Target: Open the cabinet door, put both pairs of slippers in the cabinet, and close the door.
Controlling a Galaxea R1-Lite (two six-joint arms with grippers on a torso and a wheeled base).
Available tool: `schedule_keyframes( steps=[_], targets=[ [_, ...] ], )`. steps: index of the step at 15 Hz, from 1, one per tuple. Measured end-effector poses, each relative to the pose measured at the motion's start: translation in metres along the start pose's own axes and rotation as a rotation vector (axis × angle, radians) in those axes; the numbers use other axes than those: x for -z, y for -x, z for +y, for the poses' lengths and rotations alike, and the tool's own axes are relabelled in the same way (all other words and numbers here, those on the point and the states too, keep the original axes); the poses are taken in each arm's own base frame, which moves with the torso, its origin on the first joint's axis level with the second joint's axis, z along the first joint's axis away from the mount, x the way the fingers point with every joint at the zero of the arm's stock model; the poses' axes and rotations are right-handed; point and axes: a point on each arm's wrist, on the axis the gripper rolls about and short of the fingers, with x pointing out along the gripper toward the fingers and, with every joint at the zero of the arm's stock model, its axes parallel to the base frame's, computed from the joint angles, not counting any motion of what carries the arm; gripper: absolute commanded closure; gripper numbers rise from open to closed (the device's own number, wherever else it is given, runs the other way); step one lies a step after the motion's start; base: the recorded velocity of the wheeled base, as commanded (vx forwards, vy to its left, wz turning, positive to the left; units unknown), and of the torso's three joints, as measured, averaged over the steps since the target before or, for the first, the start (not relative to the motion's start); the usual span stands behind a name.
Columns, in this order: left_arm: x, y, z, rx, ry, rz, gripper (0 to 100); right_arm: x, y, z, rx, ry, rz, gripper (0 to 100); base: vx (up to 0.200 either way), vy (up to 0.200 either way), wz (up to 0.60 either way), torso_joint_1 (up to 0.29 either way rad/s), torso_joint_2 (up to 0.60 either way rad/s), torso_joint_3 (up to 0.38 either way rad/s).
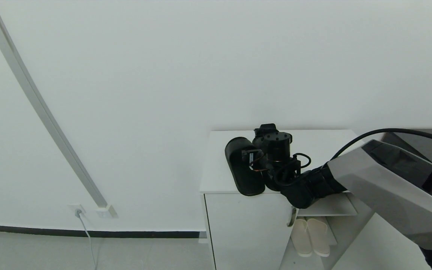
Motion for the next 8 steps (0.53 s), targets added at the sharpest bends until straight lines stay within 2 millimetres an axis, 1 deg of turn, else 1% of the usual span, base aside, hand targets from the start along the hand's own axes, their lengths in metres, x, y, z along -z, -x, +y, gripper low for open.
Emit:
schedule_keyframes(
  steps=[3, 4, 8],
  targets=[
    [0.0, 0.0, 0.0, -0.001, 0.0, 0.0, 100, 0.003, -0.007, 0.002, 0.001, -0.001, -0.002, 0, 0.0, 0.0, 0.0, 0.0, 0.0, 0.0],
    [0.0, 0.0, 0.0, -0.001, 0.0, 0.0, 100, 0.004, -0.01, 0.003, 0.001, -0.002, -0.003, 100, 0.0, 0.0, 0.0, 0.0, 0.0, 0.0],
    [0.0, 0.0, 0.0, -0.001, 0.0, 0.0, 100, 0.008, -0.013, 0.004, 0.002, -0.002, 0.0, 100, 0.0, 0.0, 0.0, 0.0, 0.0, 0.0]
  ],
)
